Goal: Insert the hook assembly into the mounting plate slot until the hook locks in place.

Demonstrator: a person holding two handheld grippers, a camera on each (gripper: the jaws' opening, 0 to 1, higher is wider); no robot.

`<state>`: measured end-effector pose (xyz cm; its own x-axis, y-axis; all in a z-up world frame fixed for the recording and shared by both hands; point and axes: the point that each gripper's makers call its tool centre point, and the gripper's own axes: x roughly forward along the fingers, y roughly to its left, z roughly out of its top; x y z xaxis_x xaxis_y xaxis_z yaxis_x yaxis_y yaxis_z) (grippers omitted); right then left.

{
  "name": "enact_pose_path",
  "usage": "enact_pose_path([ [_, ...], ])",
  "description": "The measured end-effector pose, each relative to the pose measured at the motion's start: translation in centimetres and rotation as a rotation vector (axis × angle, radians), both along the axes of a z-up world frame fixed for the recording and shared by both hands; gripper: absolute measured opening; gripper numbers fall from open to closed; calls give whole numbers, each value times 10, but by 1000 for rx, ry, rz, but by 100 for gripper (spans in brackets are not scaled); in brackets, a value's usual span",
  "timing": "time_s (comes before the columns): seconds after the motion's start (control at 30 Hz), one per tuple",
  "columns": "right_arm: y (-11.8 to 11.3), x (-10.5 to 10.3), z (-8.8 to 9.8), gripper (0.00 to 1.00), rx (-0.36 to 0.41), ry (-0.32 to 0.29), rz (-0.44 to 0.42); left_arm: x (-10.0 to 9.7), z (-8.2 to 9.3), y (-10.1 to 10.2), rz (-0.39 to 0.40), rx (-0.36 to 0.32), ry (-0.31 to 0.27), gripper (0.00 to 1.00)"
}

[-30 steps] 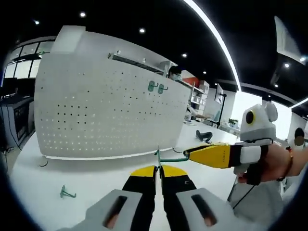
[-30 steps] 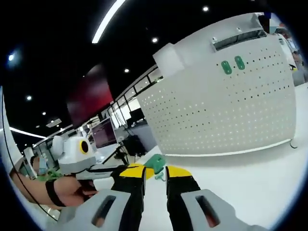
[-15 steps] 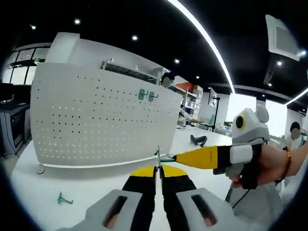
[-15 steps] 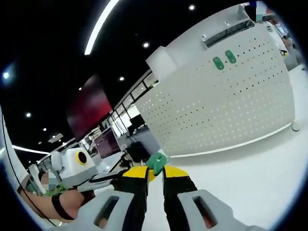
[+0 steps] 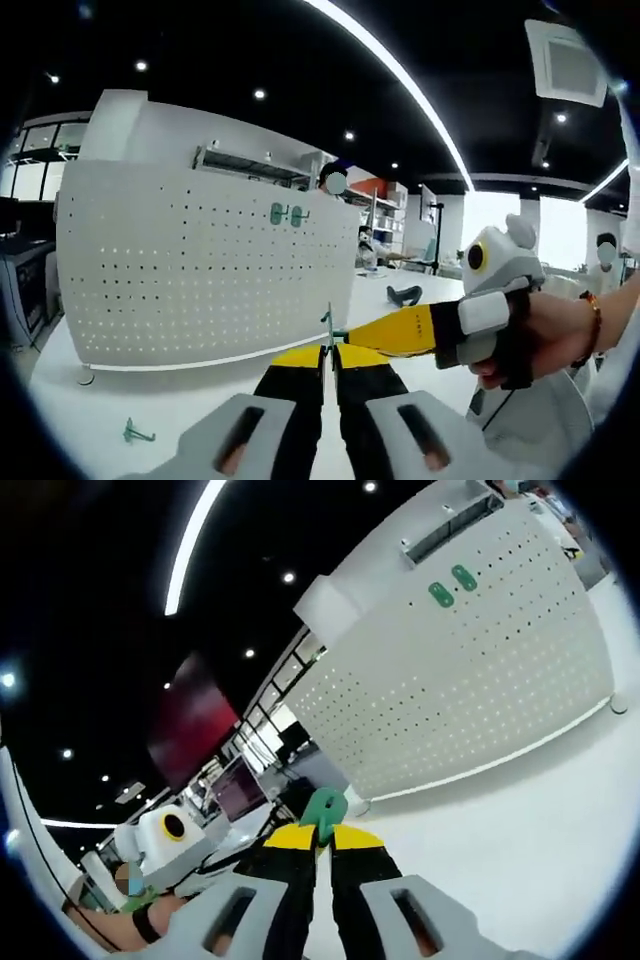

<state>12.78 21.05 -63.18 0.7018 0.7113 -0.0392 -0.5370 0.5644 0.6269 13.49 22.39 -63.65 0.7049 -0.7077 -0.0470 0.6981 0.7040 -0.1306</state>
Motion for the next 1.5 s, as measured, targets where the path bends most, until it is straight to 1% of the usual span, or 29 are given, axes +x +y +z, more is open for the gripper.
enact_pose_path([
  [0.03,1,-1,-1,2,19,23,6,-1,0,0,-1,1,-1,4],
  [0.07,2,-2,0,2,57,57,10,-1,-1,1,-1,4,-5,4],
  [0.1,2,-3,0,2,82,79,10,-2,0,1,-1,16,-22,4],
  [0.13,1,-2,-1,2,64,65,8,-3,0,1,-2,20,-32,4],
  [0.2,3,-3,-1,1,51,67,9,-3,-1,2,-2,23,-28,4],
  [0.27,4,-3,0,1,22,48,5,-2,-2,2,0,26,-23,4],
  [0.3,5,-3,0,1,16,45,4,-1,-2,2,-1,21,-9,4],
  [0.33,5,-3,1,1,5,36,0,-1,-2,2,-4,0,10,5],
  [0.4,4,-2,3,1,2,27,-3,0,0,3,-7,-20,17,5],
  [0.5,1,1,6,1,-16,6,-25,0,2,4,-12,-23,16,6],
  [0.57,-1,4,10,1,3,-1,-27,-1,2,5,-17,-17,19,6],
  [0.6,-3,6,12,1,-8,-13,-42,-1,2,6,-15,-17,18,7],
  [0.63,-5,8,12,1,-37,-29,-55,0,2,8,-14,-22,21,8],
  [0.73,-10,12,15,1,-59,-47,-74,-1,2,10,-13,-33,29,10],
  [0.77,-13,15,16,1,-74,-61,-87,-1,2,10,-11,-29,32,11],
  [0.87,-17,20,20,1,-96,-77,-104,-2,0,13,-5,-24,36,14],
  [1.0,-23,29,26,1,-124,-104,-129,-4,-4,16,3,-7,53,14],
  [1.1,-26,33,30,1,-114,-110,-134,-6,-4,16,3,-5,40,16],
  [1.3,-32,44,38,1,-155,-153,-169,-11,-4,16,-9,24,29,22],
  [1.33,-35,47,41,1,-167,-169,-189,-12,-6,17,-8,33,35,22],
  [1.37,-38,50,42,1,-199,-192,-204,-12,-8,17,-6,38,40,23],
  [1.4,-40,52,43,1,-226,-201,-220,-13,-9,18,-2,39,43,23],
  [1.5,-40,56,48,1,-218,-204,-228,-16,-10,21,6,32,47,24],
])
